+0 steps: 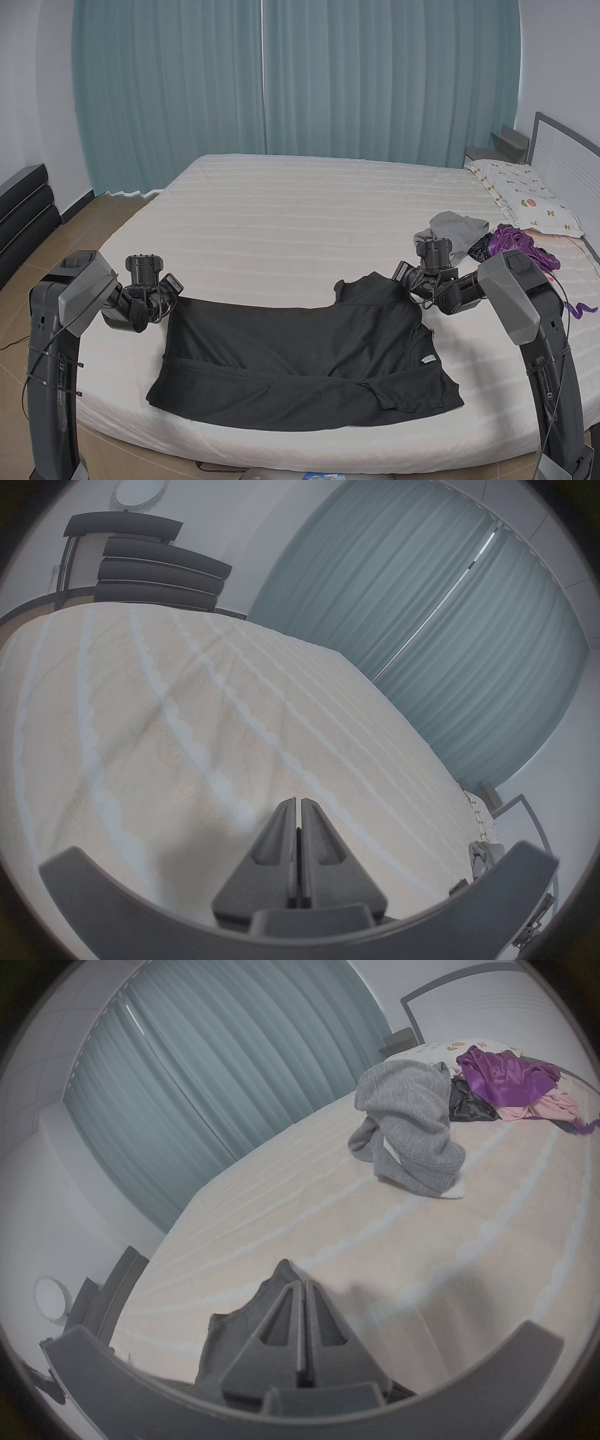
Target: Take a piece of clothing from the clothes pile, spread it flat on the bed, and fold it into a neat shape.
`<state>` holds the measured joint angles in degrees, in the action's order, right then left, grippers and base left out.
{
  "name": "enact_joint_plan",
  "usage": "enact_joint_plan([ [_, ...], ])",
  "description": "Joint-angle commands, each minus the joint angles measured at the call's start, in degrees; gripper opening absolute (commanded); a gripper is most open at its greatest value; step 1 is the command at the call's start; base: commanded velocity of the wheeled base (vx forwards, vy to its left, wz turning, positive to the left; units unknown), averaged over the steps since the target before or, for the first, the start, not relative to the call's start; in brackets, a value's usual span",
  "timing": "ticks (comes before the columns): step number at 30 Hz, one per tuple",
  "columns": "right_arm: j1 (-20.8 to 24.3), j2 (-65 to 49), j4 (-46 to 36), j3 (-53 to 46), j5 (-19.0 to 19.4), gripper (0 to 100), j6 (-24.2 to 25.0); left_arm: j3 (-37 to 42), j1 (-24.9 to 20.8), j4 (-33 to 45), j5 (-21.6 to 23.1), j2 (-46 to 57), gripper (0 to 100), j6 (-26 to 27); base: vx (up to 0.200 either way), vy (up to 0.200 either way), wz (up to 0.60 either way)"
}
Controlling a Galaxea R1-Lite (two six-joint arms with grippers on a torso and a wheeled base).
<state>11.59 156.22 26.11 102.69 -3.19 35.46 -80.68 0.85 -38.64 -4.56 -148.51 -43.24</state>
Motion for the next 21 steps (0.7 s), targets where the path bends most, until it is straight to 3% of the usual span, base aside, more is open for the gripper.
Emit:
enact_joint_plan([
  [1, 0.0, -2.2, 0.3, -0.4, -0.3, 0, 1.4, 0.9, 0.1, -0.2, -0.1, 1.6, 0, 0.0, 0.0, 0.0, 0.0],
  [5, 0.1, -2.7, 1.7, -3.1, -2.3, 0, 3.1, 1.6, 1.0, -0.1, -0.4, 3.5, 0, 0.0, 0.0, 0.0, 0.0],
  [21, -0.7, -5.9, 10.7, -10.1, -3.7, 0, 3.5, 6.4, 1.5, -3.0, -0.4, 7.4, 0, 0.4, 0.0, 0.0, 0.0],
])
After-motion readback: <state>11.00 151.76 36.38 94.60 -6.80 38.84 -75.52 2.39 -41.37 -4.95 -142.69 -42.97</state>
